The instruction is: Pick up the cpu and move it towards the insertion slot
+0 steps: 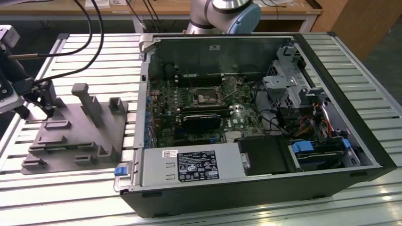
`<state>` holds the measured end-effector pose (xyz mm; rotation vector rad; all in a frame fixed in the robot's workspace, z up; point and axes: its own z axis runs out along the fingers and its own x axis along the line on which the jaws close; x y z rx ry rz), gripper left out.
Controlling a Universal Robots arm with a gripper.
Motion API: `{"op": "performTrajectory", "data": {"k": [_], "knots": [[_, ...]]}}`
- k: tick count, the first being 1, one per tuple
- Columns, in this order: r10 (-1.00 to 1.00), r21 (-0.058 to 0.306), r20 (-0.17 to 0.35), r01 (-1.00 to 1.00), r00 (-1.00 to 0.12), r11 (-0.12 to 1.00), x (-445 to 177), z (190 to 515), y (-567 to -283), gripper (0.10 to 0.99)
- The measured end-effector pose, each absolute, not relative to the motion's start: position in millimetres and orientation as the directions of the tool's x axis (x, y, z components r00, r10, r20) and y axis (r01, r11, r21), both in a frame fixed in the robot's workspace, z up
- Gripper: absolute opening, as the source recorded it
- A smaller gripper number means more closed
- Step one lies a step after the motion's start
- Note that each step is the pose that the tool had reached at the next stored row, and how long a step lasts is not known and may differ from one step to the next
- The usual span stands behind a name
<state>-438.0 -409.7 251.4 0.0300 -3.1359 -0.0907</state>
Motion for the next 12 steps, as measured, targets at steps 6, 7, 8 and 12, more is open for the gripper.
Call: {"op": "performTrajectory", "data": {"k": [6, 7, 8, 12], "knots": [[-0.019, 0.058, 0.004, -0.019, -1.0, 0.998, -438.0, 254.8, -409.5, 0.545], [-0.019, 0.058, 0.004, -0.019, -1.0, 0.998, -437.9, 255.3, -409.4, 0.545], [-0.019, 0.058, 0.004, -0.019, -1.0, 0.998, -438.0, 255.9, -409.4, 0.545], [-0.019, 0.058, 0.004, -0.019, -1.0, 0.998, -438.0, 258.3, -409.2, 0.545]]}}
